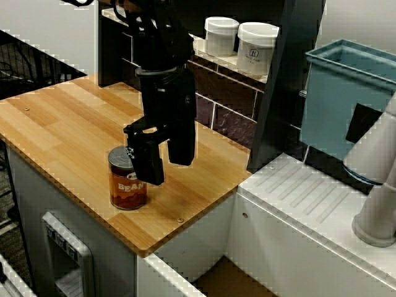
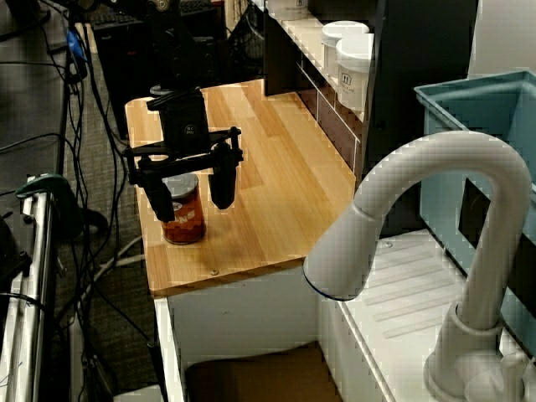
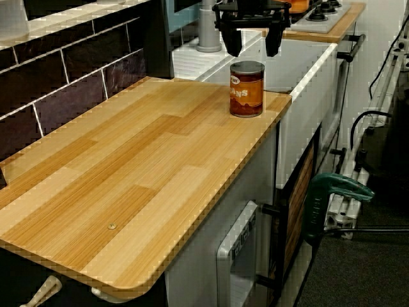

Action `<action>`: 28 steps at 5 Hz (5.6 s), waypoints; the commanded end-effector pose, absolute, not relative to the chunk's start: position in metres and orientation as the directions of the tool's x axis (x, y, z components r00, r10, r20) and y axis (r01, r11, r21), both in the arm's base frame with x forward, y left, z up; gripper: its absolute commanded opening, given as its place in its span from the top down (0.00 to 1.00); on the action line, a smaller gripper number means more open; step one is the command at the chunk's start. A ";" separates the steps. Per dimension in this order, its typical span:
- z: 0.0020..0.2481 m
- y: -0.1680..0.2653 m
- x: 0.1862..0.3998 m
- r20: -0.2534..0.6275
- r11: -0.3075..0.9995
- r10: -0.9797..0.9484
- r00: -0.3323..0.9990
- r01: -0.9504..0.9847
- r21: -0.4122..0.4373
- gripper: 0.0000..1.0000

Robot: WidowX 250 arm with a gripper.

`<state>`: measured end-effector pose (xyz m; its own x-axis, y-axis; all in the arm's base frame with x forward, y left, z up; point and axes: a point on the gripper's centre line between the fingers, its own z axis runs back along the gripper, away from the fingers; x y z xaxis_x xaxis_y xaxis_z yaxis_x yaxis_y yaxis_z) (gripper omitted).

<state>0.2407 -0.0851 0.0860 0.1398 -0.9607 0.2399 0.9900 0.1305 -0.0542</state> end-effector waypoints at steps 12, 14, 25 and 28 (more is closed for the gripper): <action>0.069 0.001 0.263 0.232 -0.060 -0.971 -0.062 0.998 0.018 0.00; 0.089 0.034 0.269 0.264 -0.026 -0.964 -0.028 1.000 0.009 0.00; 0.149 0.149 0.281 0.337 0.424 -0.858 0.389 0.905 0.035 0.00; 0.129 0.102 0.271 0.296 0.529 -0.805 0.513 0.848 -0.031 0.00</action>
